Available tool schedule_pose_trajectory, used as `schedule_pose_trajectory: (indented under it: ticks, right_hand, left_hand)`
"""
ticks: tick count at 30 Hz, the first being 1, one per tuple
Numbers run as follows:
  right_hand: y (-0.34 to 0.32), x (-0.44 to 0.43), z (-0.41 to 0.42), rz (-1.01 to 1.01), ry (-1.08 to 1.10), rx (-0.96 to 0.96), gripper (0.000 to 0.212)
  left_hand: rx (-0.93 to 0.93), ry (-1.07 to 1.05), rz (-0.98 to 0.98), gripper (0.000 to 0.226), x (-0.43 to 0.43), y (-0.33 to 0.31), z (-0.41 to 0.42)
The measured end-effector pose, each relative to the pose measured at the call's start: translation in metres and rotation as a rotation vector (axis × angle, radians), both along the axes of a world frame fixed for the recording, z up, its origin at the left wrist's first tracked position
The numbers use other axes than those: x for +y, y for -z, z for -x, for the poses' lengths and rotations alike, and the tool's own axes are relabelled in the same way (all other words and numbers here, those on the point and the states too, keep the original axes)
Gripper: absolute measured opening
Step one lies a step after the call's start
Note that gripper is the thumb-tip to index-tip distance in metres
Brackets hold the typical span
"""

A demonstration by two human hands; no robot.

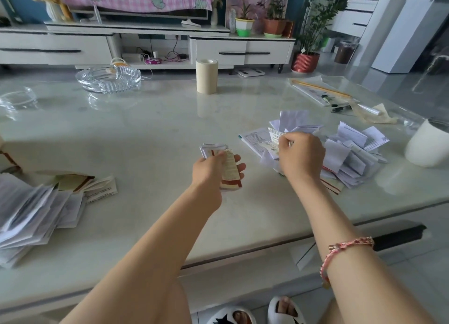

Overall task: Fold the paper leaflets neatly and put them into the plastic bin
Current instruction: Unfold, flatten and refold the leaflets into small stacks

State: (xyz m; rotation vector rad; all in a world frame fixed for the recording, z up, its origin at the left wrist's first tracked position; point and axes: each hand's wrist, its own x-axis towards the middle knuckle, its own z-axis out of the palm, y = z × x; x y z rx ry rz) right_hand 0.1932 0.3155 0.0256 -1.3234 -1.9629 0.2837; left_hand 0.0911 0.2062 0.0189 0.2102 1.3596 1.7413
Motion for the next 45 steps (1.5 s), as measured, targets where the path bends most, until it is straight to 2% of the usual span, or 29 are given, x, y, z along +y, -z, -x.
schedule_pose_trajectory:
  ticks: [1,3,4,7,9,12,15,18,20,23,25,27,29,30,32,34,35,37,38,41,43,45]
  right_hand:
    - [-0.004,-0.002,-0.001,0.013,0.000,0.078,0.043]
    - [-0.009,-0.003,-0.006,0.068,-0.018,0.288,0.022]
    - [-0.013,-0.005,-0.009,0.133,-0.038,0.401,0.019]
    - [-0.022,-0.017,-0.014,0.455,-0.172,0.729,0.033]
    - [-0.023,-0.032,-0.012,0.641,-0.279,0.822,0.032]
    - [-0.022,-0.059,-0.006,0.799,-0.418,0.874,0.024]
    - [-0.018,-0.071,0.003,0.786,-0.413,0.747,0.037]
    - [-0.006,-0.072,0.010,0.499,-0.345,0.501,0.050]
    - [0.000,-0.075,0.012,0.362,-0.312,0.437,0.034]
    - [0.001,-0.080,0.016,0.360,-0.273,0.447,0.004]
    - [0.001,-0.083,0.018,0.380,-0.304,0.420,0.010]
    - [0.002,-0.084,0.021,0.370,-0.328,0.348,0.009]
    - [0.006,-0.079,0.021,0.326,-0.308,0.299,0.015]
    - [0.006,-0.076,0.021,0.359,-0.291,0.295,0.025]
    - [0.000,-0.072,0.018,0.634,-0.327,0.349,0.034]
    - [-0.005,-0.071,0.014,0.921,-0.492,0.422,0.014]
    - [-0.004,-0.069,0.014,0.951,-0.550,0.413,0.006]
    - [-0.002,-0.065,0.013,0.849,-0.561,0.367,0.003]
    - [-0.002,-0.062,0.012,0.729,-0.527,0.301,0.004]
    - [-0.001,-0.053,0.004,0.345,-0.440,-0.007,0.017]
    - [0.000,-0.051,0.000,0.267,-0.466,-0.124,0.021]
    - [0.003,-0.054,0.001,0.244,-0.493,-0.197,0.016]
  left_hand:
    - [-0.011,-0.006,0.004,0.019,0.000,0.000,0.002]
    - [-0.035,-0.005,0.004,0.017,-0.002,0.000,0.003]
    - [-0.041,-0.002,0.000,0.017,-0.003,-0.001,0.002]
    - [-0.052,0.000,-0.017,0.020,-0.003,-0.003,0.001]
    - [-0.061,0.001,-0.030,0.020,-0.002,-0.005,-0.001]
    - [-0.022,0.004,0.000,0.015,-0.001,-0.006,-0.006]
    - [0.034,0.019,0.030,0.026,-0.001,-0.006,-0.009]
    - [0.036,0.009,0.022,0.024,-0.002,-0.006,-0.010]
    - [-0.017,0.005,-0.021,0.024,-0.002,-0.007,-0.011]
    - [-0.079,0.015,-0.076,0.041,0.000,-0.006,-0.011]
    - [-0.012,0.022,-0.080,0.040,0.001,-0.004,-0.011]
    - [0.107,-0.011,-0.082,0.021,0.000,-0.001,-0.009]
    - [0.182,-0.011,-0.093,0.016,-0.001,0.000,-0.007]
    - [0.215,-0.001,-0.103,0.015,-0.002,0.000,-0.007]
    - [0.275,0.016,-0.110,0.013,-0.002,-0.001,-0.007]
    - [0.319,0.022,-0.097,0.014,-0.002,0.000,-0.007]
    - [0.341,0.024,-0.091,0.015,-0.002,0.001,-0.006]
    - [0.387,0.014,-0.097,0.013,-0.001,0.002,-0.003]
    - [0.418,-0.003,-0.092,0.013,-0.001,0.003,0.000]
    - [0.484,-0.096,-0.037,0.019,0.001,0.004,0.008]
    - [0.479,-0.138,-0.009,0.030,0.002,0.007,0.008]
    - [0.512,-0.128,0.043,0.041,0.002,0.009,0.006]
